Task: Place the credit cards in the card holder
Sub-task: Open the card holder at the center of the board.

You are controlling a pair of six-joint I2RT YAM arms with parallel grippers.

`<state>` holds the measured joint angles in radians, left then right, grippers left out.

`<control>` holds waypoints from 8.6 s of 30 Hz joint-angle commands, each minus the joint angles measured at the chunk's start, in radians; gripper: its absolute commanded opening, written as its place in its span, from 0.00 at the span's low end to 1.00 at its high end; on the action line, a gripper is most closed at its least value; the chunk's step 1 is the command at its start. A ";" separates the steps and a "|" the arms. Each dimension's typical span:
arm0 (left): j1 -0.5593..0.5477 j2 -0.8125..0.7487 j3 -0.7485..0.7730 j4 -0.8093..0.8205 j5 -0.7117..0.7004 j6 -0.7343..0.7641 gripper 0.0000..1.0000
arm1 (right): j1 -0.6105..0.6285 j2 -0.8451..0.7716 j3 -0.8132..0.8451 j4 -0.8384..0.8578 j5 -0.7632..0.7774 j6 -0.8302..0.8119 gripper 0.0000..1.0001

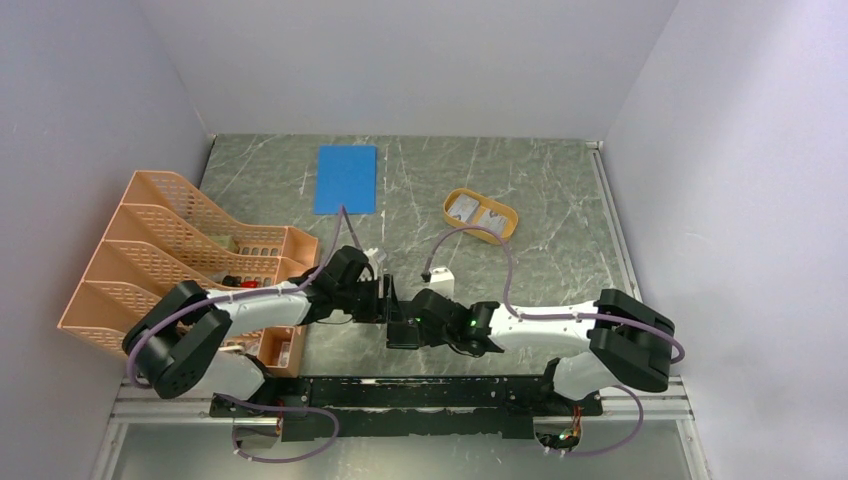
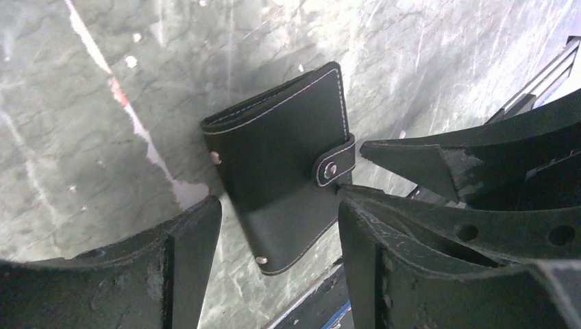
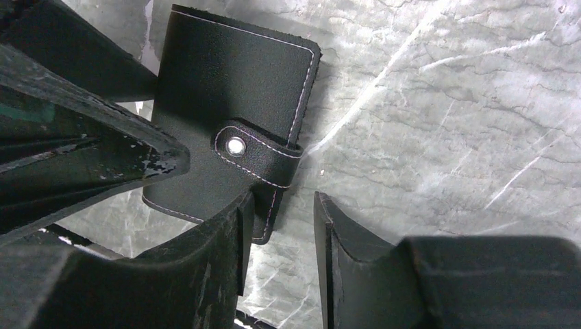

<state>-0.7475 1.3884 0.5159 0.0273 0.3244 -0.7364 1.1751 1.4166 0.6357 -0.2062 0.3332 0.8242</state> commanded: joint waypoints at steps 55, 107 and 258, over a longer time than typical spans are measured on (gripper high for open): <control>-0.029 -0.111 -0.031 0.023 -0.096 0.011 0.65 | -0.137 -0.094 -0.156 -0.055 -0.050 0.014 0.30; -0.047 0.139 -0.022 0.421 0.161 -0.049 0.05 | -0.145 -0.149 -0.143 -0.013 -0.075 -0.012 0.30; -0.071 0.072 0.234 -0.128 -0.311 0.057 0.63 | -0.275 -0.366 -0.024 0.104 -0.314 -0.201 0.00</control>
<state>-0.8219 1.4422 0.7544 -0.0933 0.0437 -0.7059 0.9058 1.0729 0.6117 -0.1173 0.0143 0.6380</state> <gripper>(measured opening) 0.599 0.008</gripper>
